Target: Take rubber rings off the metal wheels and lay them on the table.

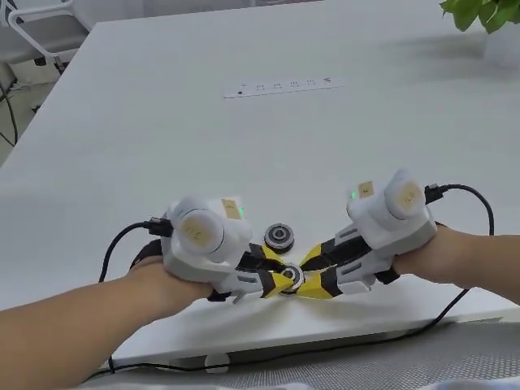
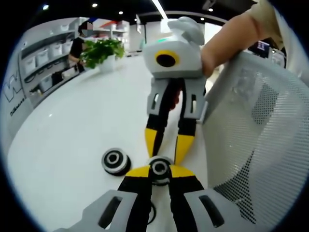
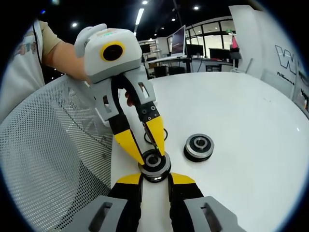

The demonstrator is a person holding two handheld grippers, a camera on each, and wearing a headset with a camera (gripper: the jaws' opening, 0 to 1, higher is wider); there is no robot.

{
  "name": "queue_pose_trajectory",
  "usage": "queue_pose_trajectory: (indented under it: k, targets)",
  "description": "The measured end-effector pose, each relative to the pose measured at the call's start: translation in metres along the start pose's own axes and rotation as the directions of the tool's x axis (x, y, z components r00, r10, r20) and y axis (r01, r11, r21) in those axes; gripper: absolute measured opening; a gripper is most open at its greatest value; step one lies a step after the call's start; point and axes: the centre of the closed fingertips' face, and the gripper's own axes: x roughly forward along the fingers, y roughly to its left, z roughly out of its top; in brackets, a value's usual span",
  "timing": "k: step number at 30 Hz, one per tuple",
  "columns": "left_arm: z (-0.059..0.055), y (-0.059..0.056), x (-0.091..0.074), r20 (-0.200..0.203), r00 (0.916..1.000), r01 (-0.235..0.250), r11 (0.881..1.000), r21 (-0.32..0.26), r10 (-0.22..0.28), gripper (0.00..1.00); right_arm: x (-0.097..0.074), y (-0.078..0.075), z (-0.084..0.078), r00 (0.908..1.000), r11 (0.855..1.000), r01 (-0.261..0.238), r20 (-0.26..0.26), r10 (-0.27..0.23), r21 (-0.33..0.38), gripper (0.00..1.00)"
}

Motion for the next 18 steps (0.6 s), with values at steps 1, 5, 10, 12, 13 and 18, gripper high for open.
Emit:
queue_pose_trajectory:
  k: [1,5,10,12,13,18]
  targets:
    - [0.0000,-0.0001,0.0001,0.000,1.0000,0.000,1.000,-0.001,0.000,0.13,-0.0002,0.0000,0.0000,1.0000,1.000,-0.001,0.003,0.001,0.005,0.18]
    - [0.0000,-0.0002,0.0002,0.002,1.0000,-0.002,1.000,-0.005,0.002,0.13,-0.0040,-0.0006,-0.0025,0.9998,0.999,-0.010,0.016,0.010,0.044,0.14]
    - [0.0000,-0.0005,0.0003,0.002,1.0000,-0.003,1.000,-0.007,0.003,0.13,-0.0040,-0.0023,-0.0037,1.0000,0.999,-0.003,0.007,0.003,0.052,0.08]
    - [-0.0001,-0.0004,0.0003,0.002,1.0000,-0.005,1.000,-0.010,0.005,0.13,-0.0039,-0.0027,-0.0037,1.0000,0.998,-0.001,0.010,0.001,0.066,0.08]
    - [-0.0001,-0.0004,0.0004,0.001,1.0000,-0.006,1.000,-0.010,0.006,0.13,-0.0041,-0.0039,-0.0038,0.9999,0.996,-0.003,0.011,0.002,0.086,0.06]
    - [-0.0002,-0.0003,0.0006,-0.002,0.9999,-0.011,1.000,-0.011,0.011,0.13,-0.0035,-0.0036,-0.0042,1.0000,0.992,0.004,0.007,-0.004,0.128,0.01]
